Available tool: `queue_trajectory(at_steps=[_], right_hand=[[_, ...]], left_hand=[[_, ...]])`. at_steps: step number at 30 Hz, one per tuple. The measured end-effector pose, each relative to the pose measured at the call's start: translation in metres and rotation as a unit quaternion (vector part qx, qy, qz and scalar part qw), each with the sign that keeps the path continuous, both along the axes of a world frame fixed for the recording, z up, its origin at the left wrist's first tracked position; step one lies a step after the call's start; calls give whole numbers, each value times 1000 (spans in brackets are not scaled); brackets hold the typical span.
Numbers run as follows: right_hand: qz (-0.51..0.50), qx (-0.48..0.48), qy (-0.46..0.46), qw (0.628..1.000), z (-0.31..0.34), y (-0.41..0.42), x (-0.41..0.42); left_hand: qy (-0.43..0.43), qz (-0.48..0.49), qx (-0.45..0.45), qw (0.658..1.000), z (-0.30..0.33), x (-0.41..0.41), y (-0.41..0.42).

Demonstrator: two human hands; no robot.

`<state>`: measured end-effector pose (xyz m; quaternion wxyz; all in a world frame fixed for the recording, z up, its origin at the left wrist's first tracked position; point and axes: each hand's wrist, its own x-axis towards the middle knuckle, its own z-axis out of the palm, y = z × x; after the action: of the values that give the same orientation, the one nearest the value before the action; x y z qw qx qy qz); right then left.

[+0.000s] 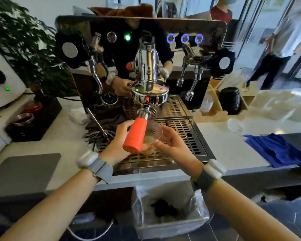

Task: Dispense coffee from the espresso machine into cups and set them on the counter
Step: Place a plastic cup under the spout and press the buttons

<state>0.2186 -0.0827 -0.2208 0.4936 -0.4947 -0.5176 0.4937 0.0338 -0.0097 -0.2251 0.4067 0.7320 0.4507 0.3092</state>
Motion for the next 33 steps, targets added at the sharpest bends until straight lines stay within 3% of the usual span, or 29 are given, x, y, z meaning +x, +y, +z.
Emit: queue_trajectory(at_steps=[4, 10, 17, 19, 26, 33], right_hand=[[-5, -1, 8, 1000, -6, 3, 2], [-27, -6, 12, 1000, -3, 1, 2], [-31, -11, -4, 999, 2, -2, 9], [-42, 3, -10, 999, 6, 0, 13], [-95, 116, -54, 987, 54, 8, 28], [-77, 194, -96, 973, 107, 19, 26]], left_hand=[[-9, 24, 6, 1000, -7, 1, -3], [-112, 9, -20, 994, -14, 8, -13], [-39, -59, 0, 997, 2, -12, -4], [-58, -81, -6, 995, 11, -20, 1], [-130, -11, 47, 990, 60, -31, 10], [-136, -54, 111, 983, 124, -19, 2]])
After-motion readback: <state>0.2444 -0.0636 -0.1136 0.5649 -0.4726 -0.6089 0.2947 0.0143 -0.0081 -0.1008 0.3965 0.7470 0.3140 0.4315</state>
